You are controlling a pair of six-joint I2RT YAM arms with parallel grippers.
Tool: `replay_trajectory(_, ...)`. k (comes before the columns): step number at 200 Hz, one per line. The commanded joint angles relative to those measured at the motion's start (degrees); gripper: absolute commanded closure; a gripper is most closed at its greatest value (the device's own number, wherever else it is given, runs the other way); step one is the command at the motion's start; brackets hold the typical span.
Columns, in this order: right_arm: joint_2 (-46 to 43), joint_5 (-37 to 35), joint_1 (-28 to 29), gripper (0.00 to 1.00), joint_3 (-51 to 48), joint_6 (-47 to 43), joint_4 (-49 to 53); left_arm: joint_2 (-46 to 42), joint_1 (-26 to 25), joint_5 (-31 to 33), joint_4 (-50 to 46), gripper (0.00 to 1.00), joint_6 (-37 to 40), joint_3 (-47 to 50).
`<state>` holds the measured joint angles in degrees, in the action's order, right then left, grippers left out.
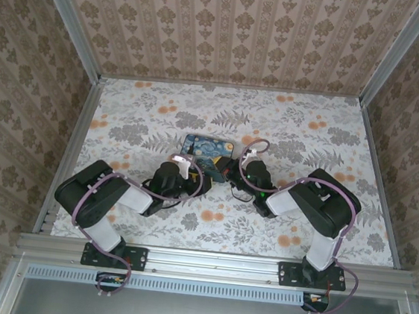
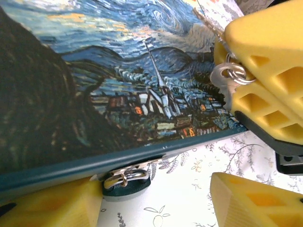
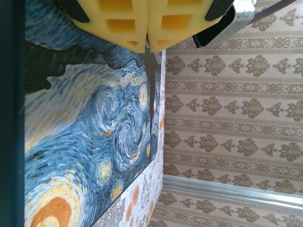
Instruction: Unlock a padlock with a key
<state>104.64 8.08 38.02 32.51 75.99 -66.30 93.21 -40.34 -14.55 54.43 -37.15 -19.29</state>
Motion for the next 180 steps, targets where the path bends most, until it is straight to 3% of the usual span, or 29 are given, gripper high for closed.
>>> replay_trajectory(1,1.7,-1.0,-0.2,1.00,-1.1,0.6,0.6,1.5,0.8,-2.5,6.7,0.37,-3.6,0.7)
replay_trajectory(73,2.6,-1.1,-0.2,1.00,-1.2,1.3,-0.5,7.7,0.9,-1.2,9.6,0.37,-3.3,1.2)
replay_trajectory(120,3.0,-1.2,-0.1,1.00,-1.5,1.4,-0.7,12.8,0.8,-2.6,17.9,0.37,-6.1,1.5)
replay_trajectory(180,3.7,-1.2,-0.2,1.00,-1.1,1.5,-1.0,3.8,0.1,-3.2,16.6,0.42,-10.1,2.9)
